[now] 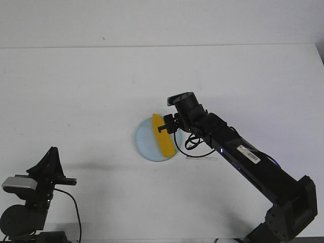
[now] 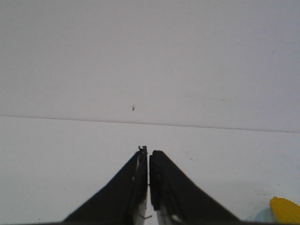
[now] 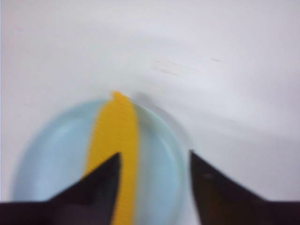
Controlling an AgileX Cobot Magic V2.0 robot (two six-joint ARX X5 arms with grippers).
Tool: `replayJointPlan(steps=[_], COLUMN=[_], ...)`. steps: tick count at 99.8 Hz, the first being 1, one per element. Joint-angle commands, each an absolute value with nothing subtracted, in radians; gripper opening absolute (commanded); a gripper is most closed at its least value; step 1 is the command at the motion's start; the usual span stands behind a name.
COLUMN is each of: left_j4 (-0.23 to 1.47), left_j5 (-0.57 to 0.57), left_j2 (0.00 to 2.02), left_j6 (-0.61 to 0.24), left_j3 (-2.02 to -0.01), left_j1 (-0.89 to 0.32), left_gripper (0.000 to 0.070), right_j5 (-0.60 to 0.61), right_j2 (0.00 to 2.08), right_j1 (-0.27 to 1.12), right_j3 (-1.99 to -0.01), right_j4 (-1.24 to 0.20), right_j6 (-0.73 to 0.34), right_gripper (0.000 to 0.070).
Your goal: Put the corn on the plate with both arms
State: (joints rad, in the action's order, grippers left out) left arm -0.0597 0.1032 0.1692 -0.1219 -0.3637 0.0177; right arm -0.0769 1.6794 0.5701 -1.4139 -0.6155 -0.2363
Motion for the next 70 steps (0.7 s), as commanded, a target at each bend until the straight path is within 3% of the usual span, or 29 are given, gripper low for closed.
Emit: replayJointPlan(steps=[1, 10, 27, 34, 49, 70], left_j4=[-0.075, -0.075, -0.075, -0.075, -0.074, -0.075], left_j5=[0.101, 0.101, 0.101, 0.101, 0.101, 0.101], left_j2=[0.168, 0.168, 0.168, 0.168, 0.168, 0.168], left_j6=[-0.117, -0.117, -0.117, -0.117, -0.117, -0.117], left_j3=[-0.368, -0.368, -0.368, -0.368, -0.368, -0.368], left_j1=[0.019, 0.019, 0.019, 0.019, 0.019, 0.019], left_gripper=[0.0002, 0.0002, 0.0002, 0.0002, 0.0003, 0.0002], right_j5=[-0.126, -0.180, -0.187, -0.149, -0.020, 0.001], right_j2=[1.676, 1.639, 1.520, 1.415, 1.273, 1.126], right_j1=[0.579, 0.576, 0.548, 0.509, 0.398, 0.229], right_j3=[-1.404, -1.348, -1.163, -1.023, -0.881, -0.730], right_j4=[-0.613, -0.576, -0.454, -0.364, -0.322, -0.207], right_j6=[-0.178, -0.147, -0.101, -0.101, -0.102, -0.099], right_gripper=[0.0075, 0.0015, 0.0015, 0.0015, 0.0015, 0.0015])
